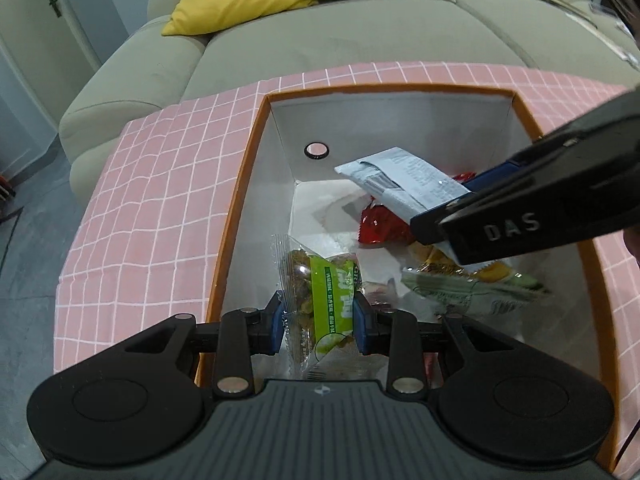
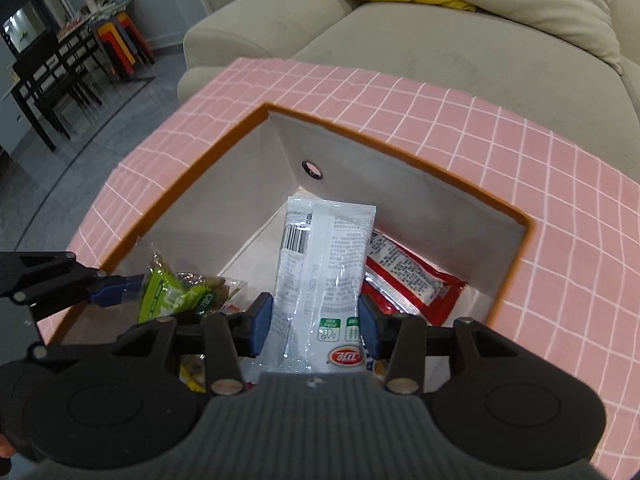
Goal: Organize snacks
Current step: 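Open both tools to drop the green cake and white packet into the box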
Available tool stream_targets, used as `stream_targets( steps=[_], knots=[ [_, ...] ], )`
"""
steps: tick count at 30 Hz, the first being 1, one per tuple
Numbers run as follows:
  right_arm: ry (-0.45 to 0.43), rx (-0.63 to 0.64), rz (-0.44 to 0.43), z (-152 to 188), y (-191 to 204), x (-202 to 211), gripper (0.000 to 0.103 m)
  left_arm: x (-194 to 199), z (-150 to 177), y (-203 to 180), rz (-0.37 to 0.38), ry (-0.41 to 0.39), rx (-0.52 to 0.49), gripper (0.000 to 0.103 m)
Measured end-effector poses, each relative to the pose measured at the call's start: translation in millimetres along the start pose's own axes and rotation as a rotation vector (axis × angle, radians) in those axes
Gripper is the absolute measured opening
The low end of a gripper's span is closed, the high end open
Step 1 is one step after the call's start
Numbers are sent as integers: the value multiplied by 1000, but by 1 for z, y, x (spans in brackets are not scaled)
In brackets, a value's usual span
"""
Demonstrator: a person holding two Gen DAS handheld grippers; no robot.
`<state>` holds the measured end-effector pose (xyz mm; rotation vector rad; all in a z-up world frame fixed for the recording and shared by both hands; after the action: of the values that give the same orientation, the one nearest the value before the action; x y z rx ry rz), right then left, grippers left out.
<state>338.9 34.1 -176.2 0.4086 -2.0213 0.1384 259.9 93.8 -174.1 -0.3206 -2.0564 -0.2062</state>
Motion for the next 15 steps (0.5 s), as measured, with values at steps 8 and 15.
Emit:
stream_targets(
  steps=[8,15],
  knots=[
    [41,10,11,1,3,-11,46,-6,-1,8,2,7,43,39],
    [49,-14,-4,-2,2,-1,57,1,-2,14,-27,1,74,47]
  ],
)
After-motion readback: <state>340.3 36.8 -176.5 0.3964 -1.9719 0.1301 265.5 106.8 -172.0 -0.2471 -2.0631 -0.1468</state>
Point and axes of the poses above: each gripper's, at about its wrist camera, not at the fingertips, and x roughly against the way its jaws point, y to its left, z to its underside, the point moved 10 cm from there along -x, roughly the way its jaws point, and after that the axes turned 11 degrees about z, right-handed, at the moved point
